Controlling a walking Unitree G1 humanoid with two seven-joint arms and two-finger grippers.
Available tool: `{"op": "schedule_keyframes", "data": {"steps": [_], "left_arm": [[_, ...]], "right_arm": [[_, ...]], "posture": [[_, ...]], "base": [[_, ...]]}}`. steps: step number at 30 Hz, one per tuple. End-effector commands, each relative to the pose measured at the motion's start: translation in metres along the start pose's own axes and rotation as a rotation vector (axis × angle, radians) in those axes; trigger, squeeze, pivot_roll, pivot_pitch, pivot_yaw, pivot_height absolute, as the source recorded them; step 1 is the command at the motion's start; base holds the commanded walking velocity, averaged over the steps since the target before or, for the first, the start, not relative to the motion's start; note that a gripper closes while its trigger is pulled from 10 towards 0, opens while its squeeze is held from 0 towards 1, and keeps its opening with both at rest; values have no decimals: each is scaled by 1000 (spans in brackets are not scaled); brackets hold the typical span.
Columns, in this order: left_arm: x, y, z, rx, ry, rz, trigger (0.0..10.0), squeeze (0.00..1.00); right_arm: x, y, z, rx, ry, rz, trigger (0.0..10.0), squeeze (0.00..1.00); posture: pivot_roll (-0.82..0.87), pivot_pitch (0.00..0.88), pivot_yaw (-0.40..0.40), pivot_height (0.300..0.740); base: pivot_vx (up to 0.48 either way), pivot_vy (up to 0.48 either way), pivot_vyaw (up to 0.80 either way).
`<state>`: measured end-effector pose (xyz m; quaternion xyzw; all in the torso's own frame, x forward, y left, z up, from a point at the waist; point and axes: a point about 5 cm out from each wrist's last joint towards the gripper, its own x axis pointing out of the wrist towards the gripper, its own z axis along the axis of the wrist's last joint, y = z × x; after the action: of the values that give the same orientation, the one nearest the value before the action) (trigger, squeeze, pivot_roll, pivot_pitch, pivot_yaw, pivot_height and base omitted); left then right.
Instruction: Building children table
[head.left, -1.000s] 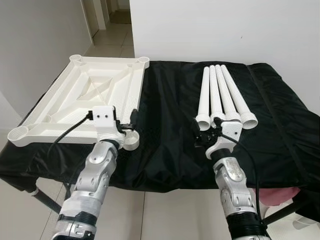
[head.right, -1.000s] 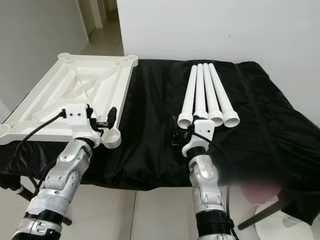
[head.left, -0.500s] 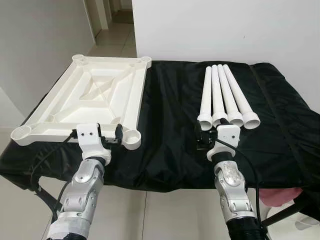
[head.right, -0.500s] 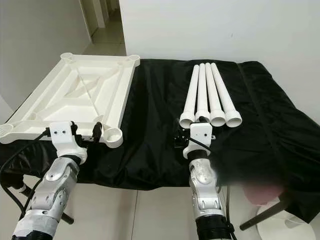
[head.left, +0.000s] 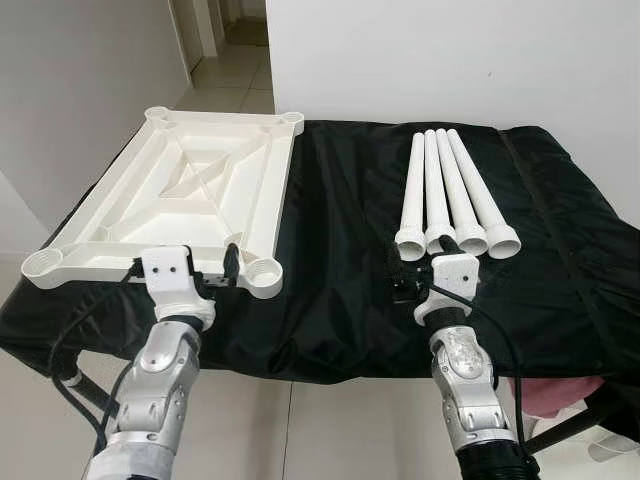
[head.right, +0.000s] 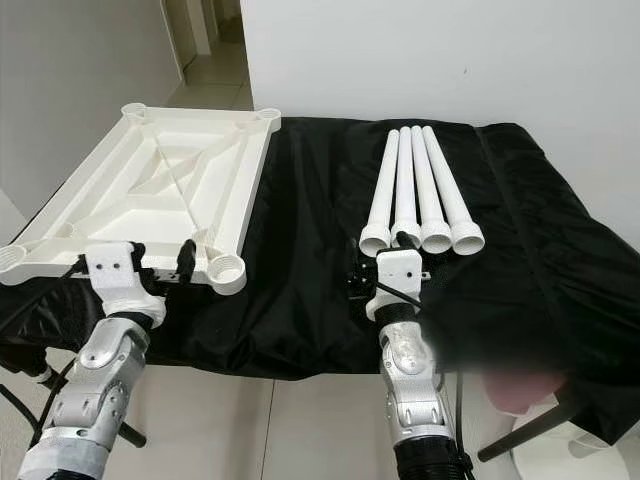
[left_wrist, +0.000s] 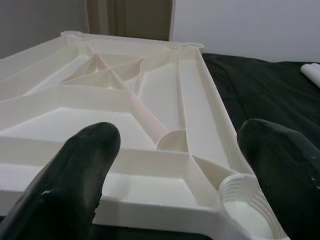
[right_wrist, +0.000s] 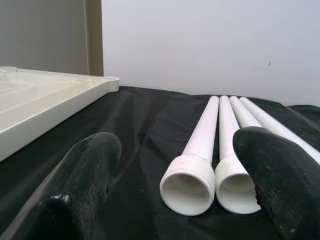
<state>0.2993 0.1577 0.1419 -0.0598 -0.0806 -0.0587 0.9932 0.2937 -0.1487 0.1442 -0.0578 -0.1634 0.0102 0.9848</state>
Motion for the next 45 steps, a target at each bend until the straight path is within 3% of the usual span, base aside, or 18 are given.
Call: {"op": "schedule_keyframes", "data": {"steps": [1,14,22,31,45], "left_arm": [[3,-5,1,14,-16,-10,10000,0],[13,-2,2,35,-19,-91,10000,0],[22,-5,4,14,-23,-122,10000,0],[21,0,3,31,-17,-117,10000,0],[21,4,4,17,-31,-102,10000,0]], "right_arm": [[2,0,7,-10,-39,-14,10000,0],[3,-13,4,-20,-40,-83,10000,0],[16,-16,8,-23,-73,-88,10000,0],[11,-17,4,-32,-58,-99,10000,0],[17,-16,4,-36,-63,-82,10000,0]], "posture": [[-36,0,48,740],[-72,0,86,740],[-75,0,104,740],[-73,0,108,740],[-62,0,79,740]], "base": [[0,0,0],[0,0,0],[0,0,0],[0,0,0],[0,0,0]]}}
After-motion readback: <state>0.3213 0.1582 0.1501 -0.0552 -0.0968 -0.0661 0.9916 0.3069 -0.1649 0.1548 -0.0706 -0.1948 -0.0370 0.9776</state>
